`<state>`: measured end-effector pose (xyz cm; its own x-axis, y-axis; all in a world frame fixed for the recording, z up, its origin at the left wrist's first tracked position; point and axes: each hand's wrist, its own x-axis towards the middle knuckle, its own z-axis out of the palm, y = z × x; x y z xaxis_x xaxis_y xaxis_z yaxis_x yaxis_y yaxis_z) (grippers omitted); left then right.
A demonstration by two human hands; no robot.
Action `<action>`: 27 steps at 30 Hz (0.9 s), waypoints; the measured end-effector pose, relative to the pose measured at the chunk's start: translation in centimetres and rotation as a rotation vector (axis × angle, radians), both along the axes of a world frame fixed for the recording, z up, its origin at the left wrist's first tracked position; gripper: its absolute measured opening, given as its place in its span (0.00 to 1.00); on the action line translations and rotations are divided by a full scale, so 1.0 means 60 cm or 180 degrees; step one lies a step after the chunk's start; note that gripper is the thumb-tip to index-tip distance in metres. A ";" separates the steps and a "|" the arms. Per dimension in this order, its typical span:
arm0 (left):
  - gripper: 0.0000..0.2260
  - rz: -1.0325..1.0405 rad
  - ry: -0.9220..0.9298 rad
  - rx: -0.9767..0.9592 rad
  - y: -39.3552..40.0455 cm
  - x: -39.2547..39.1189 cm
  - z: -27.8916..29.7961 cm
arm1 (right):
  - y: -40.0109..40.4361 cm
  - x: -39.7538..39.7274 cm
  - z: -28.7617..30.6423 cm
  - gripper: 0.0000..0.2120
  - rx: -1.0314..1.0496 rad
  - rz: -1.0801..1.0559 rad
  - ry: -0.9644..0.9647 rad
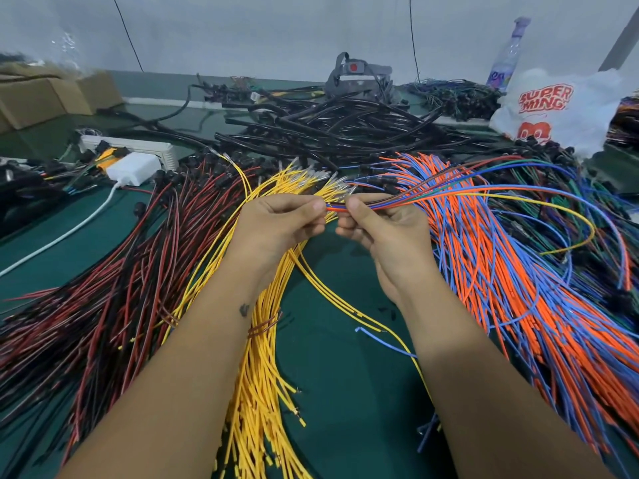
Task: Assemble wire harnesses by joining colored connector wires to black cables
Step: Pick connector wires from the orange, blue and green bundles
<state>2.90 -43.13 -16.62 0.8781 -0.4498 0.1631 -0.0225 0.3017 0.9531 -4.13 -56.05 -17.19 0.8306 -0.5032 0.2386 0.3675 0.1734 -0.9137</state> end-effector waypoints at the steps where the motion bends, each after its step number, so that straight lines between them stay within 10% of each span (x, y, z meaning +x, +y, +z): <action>1: 0.04 -0.0005 0.0055 -0.0034 -0.001 0.000 -0.001 | 0.000 0.000 0.000 0.06 0.0003 -0.0008 0.0009; 27: 0.11 -0.0316 0.0377 -0.0156 0.009 0.008 0.000 | -0.004 0.002 -0.004 0.07 -0.0043 -0.0142 0.0041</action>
